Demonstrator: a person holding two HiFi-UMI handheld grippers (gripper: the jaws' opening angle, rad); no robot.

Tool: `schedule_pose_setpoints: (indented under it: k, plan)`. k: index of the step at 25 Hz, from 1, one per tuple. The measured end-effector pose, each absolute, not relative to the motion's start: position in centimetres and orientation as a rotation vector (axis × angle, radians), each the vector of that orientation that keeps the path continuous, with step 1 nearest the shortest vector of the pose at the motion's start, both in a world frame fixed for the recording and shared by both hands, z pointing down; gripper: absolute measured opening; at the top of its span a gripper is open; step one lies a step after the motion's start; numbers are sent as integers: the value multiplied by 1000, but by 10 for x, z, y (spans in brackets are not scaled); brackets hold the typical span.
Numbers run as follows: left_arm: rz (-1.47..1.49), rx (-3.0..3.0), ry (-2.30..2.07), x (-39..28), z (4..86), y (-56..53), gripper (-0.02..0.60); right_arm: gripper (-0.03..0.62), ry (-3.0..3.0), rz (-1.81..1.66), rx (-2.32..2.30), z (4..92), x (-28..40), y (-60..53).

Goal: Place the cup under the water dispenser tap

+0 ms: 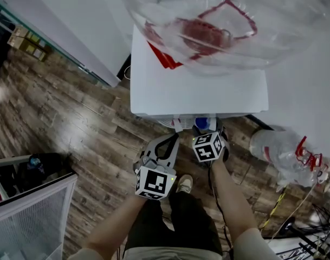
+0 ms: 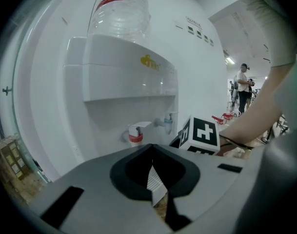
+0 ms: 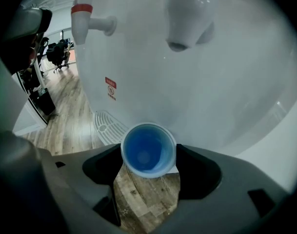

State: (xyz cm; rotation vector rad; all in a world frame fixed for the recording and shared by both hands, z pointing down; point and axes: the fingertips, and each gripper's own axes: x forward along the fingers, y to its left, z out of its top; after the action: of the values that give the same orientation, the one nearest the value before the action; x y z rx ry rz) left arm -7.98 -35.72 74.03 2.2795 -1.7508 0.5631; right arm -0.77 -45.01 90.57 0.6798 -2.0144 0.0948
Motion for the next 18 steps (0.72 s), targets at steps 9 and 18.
schedule_pose_setpoints:
  k: [9, 18]
  plan:
    - [580, 2261, -1731, -91, 736, -346, 6, 432, -2029, 179, 671, 903, -5, -437]
    - [606, 2257, -1695, -96, 691, -330, 6, 337, -1993, 231, 752, 844, 15, -422]
